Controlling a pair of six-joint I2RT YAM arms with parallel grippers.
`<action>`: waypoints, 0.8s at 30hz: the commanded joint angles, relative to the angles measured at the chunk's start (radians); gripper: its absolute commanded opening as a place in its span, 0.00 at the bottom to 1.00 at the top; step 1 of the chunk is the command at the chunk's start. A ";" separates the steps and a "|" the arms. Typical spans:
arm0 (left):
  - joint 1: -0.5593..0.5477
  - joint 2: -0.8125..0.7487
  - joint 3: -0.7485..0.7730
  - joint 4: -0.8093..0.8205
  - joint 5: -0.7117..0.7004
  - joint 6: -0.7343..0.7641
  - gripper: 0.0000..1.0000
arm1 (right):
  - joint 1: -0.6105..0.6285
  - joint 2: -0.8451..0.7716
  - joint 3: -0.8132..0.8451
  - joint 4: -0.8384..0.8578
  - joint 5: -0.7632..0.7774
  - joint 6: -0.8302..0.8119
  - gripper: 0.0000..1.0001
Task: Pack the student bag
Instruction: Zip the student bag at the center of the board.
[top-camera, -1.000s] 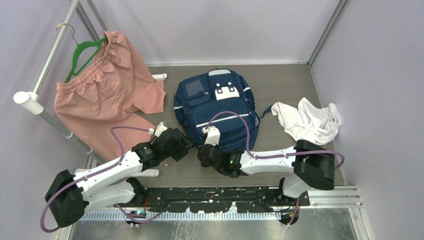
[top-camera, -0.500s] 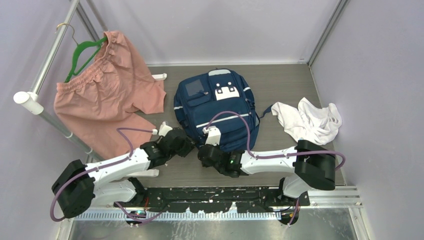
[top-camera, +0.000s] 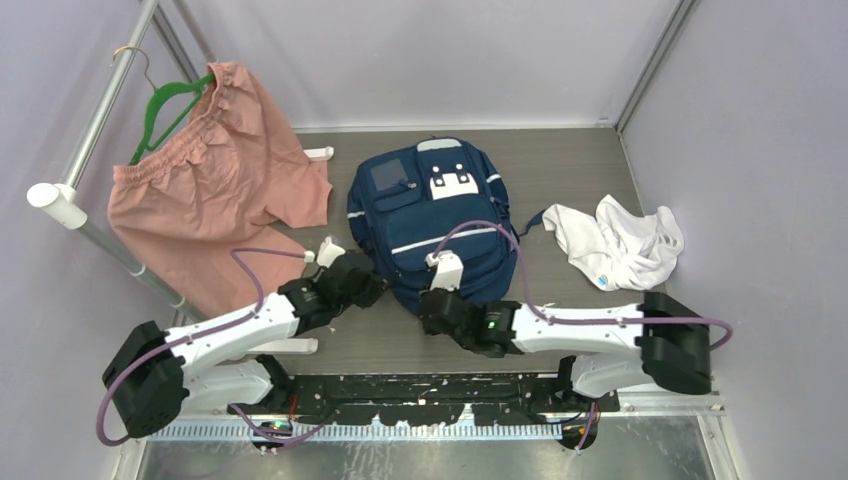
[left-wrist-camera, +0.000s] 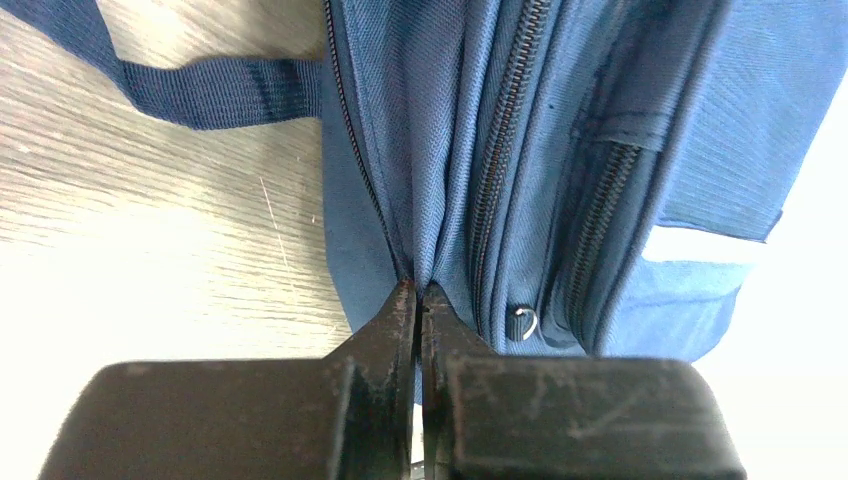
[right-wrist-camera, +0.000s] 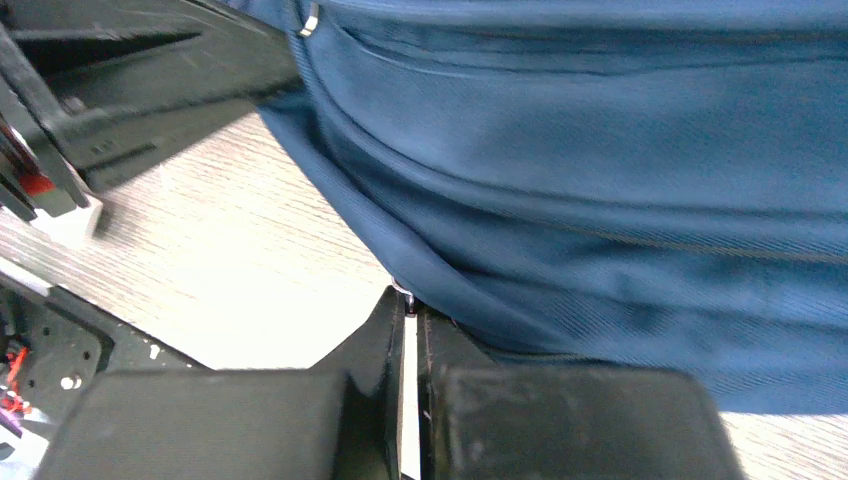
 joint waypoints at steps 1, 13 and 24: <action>0.088 -0.125 0.074 -0.169 -0.134 0.117 0.00 | -0.004 -0.149 -0.030 -0.119 0.079 -0.007 0.01; 0.409 -0.290 0.126 -0.348 -0.054 0.313 0.00 | -0.027 -0.271 -0.105 -0.213 0.130 0.014 0.01; 0.320 -0.273 0.285 -0.499 -0.016 0.472 0.64 | -0.034 -0.181 -0.054 -0.112 0.052 -0.008 0.01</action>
